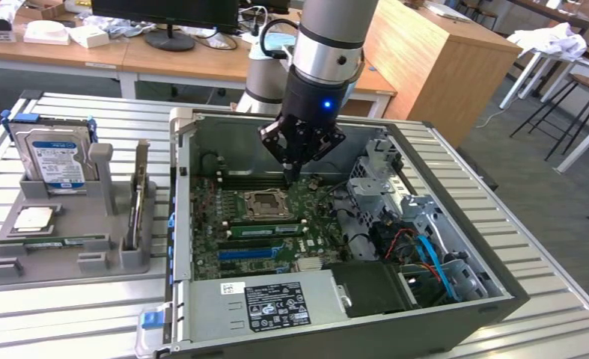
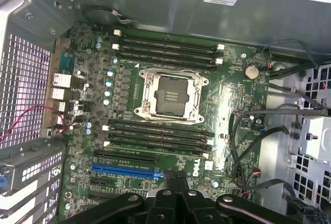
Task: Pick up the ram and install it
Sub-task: 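Press down the ram until it locks into place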
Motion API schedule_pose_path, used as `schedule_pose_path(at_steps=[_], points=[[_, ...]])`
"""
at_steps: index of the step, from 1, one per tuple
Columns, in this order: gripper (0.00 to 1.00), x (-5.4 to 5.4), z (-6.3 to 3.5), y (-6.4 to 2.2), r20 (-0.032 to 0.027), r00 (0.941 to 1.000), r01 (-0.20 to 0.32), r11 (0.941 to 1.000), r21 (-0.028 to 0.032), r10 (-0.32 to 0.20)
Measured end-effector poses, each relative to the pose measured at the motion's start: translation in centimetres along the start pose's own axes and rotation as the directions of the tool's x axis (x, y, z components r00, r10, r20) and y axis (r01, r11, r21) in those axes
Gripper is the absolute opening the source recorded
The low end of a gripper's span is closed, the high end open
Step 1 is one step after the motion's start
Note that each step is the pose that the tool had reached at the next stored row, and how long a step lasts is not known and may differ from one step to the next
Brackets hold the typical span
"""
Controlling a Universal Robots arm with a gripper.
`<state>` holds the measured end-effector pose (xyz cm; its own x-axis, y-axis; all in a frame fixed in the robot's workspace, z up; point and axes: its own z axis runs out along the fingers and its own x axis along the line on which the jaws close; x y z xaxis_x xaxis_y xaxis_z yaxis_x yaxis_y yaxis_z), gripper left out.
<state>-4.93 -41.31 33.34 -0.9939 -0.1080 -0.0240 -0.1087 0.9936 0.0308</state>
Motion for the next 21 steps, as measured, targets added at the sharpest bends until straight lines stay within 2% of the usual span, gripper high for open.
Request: schedule_pose_path(at_steps=[6,21], points=[[0.10,0.00,0.00,0.00,0.0003,1.0000,-0.009,1.0000,0.0002,0.009],[0.10,0.43,0.00,0.05,0.0015,0.9968,-0.080,0.9968,0.0017,0.080]])
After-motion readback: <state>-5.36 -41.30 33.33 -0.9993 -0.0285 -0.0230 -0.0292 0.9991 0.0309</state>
